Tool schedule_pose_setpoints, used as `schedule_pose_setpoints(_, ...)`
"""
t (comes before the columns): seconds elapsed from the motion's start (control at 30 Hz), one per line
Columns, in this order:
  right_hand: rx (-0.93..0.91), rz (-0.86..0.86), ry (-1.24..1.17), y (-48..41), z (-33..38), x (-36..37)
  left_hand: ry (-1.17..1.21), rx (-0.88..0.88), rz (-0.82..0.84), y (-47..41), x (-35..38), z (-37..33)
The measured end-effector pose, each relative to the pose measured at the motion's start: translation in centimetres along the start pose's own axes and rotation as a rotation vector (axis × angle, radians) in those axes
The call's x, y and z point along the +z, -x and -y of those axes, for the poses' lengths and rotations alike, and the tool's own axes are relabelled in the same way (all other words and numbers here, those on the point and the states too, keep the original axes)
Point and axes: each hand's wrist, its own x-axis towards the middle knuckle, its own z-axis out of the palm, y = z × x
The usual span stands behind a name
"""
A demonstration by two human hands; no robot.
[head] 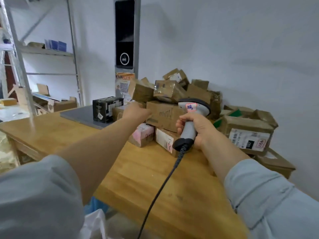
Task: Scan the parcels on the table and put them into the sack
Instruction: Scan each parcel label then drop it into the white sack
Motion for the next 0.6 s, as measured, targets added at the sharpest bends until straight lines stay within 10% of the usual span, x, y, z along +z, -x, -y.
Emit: schedule_pose_setpoints(0.6,-0.023,0.012,-0.032,-14.6,6.9,-5.2,-0.976,0.613,-0.054,-18.3,9.6,-8.0)
